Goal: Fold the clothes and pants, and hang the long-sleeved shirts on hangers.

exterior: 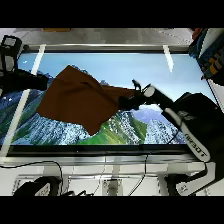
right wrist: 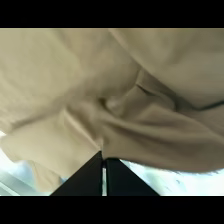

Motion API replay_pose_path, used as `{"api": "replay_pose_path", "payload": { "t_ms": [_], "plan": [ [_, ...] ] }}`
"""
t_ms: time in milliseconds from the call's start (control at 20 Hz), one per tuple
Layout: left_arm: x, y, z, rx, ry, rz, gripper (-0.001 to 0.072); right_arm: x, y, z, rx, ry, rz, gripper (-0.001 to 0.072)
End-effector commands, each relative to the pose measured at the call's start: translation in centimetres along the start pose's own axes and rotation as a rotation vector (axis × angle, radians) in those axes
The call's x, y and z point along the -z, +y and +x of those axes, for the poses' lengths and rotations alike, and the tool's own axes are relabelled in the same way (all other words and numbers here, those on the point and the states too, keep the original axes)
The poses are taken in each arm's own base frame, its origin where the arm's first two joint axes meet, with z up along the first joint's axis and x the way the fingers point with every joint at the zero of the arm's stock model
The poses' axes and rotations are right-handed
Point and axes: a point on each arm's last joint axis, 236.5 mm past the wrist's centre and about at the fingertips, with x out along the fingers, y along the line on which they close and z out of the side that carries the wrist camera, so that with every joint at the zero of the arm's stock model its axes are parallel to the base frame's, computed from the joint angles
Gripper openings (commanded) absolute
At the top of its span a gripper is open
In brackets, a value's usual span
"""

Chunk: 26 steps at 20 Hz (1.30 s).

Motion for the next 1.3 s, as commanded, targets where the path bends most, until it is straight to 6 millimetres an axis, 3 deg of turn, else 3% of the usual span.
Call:
{"api": "replay_pose_path", "payload": {
  "t_ms": [0,100,250,350,600,800,1000,1200,1250],
  "plan": [
    [1.6,2.9,0.9,-0.057,0.045,-0.142,0.049,-1.6,-4.0,-9.0,0.184,0.02,-0.129,0.0007],
    [4.6,5.5,1.6,-0.098,0.137,-0.241,0.049,-0.8,-5.9,-14.4,0.234,0.04,-0.189,0.0007],
    [11.8,8.1,2.9,-0.101,0.374,-0.365,0.0491,3.0,-7.8,-19.2,0.239,0.173,-0.261,0.0007],
    [16.3,8.0,4.1,-0.035,0.505,-0.456,0.049,4.4,-8.7,-20.2,0.227,0.241,-0.294,0.0007],
    [24.1,3.2,7.9,0.283,0.634,-0.711,0.0491,3.6,-10.4,-18.5,0.245,0.193,-0.288,0.0008],
    [26.7,-0.8,10.8,0.438,0.631,-0.759,0.0492,3.3,-11.2,-17.5,0.253,0.166,-0.277,0.0008],
    [29.2,-4.2,13.5,0.479,0.709,-0.765,0.0492,2.7,-11.2,-17.4,0.257,0.143,-0.279,0.0008],
    [29.8,-6.7,15.8,0.485,0.723,-0.735,0.0488,2.7,-11.2,-17.4,0.257,0.141,-0.279,0.0008],
    [29.7,-7.2,16.2,0.478,0.715,-0.716,0.0417,2.6,-11.2,-17.4,0.258,0.139,-0.28,0.0009]
  ]
}}
